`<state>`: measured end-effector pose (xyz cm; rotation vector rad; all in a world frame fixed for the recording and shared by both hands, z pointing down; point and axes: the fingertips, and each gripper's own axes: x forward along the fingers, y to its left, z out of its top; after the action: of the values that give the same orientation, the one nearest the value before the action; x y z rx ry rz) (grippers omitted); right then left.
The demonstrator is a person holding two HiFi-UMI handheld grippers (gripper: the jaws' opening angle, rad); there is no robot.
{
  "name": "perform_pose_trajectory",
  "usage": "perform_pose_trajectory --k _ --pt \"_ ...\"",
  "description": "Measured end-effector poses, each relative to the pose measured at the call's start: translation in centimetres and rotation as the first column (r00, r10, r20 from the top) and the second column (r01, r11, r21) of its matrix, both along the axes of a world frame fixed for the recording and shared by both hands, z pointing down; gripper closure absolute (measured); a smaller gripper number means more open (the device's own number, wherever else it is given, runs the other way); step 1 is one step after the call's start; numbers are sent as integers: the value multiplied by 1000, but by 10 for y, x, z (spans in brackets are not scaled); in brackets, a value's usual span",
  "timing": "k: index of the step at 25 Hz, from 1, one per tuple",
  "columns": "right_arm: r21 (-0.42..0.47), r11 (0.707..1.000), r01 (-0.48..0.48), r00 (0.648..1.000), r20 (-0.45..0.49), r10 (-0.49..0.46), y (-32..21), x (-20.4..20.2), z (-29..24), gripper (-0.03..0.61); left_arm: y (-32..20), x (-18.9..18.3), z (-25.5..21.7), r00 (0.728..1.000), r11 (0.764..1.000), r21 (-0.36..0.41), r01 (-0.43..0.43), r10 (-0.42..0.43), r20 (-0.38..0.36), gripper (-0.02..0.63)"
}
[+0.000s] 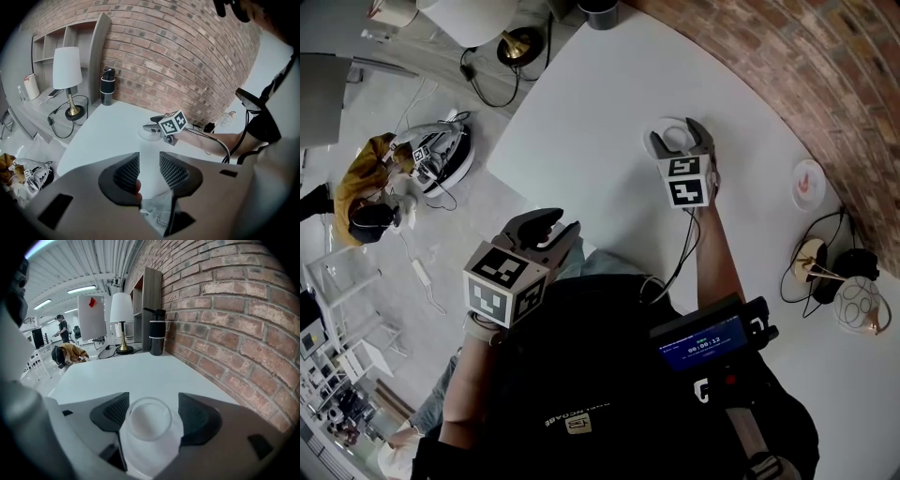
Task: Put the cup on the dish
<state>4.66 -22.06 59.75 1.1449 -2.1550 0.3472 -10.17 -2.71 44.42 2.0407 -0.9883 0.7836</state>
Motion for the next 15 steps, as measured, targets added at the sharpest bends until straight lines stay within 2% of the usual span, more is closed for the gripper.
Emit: perform_pose_trajectory --k 6,15 --pt "14 999 -48 999 20 48 9 9 -27 270 -1 2 -9 999 999 26 -46 47 -18 477" --pt "102 979 -176 981 95 167 17 32 -94 270 -20 11 -27 985 985 81 -151 157 -71 476"
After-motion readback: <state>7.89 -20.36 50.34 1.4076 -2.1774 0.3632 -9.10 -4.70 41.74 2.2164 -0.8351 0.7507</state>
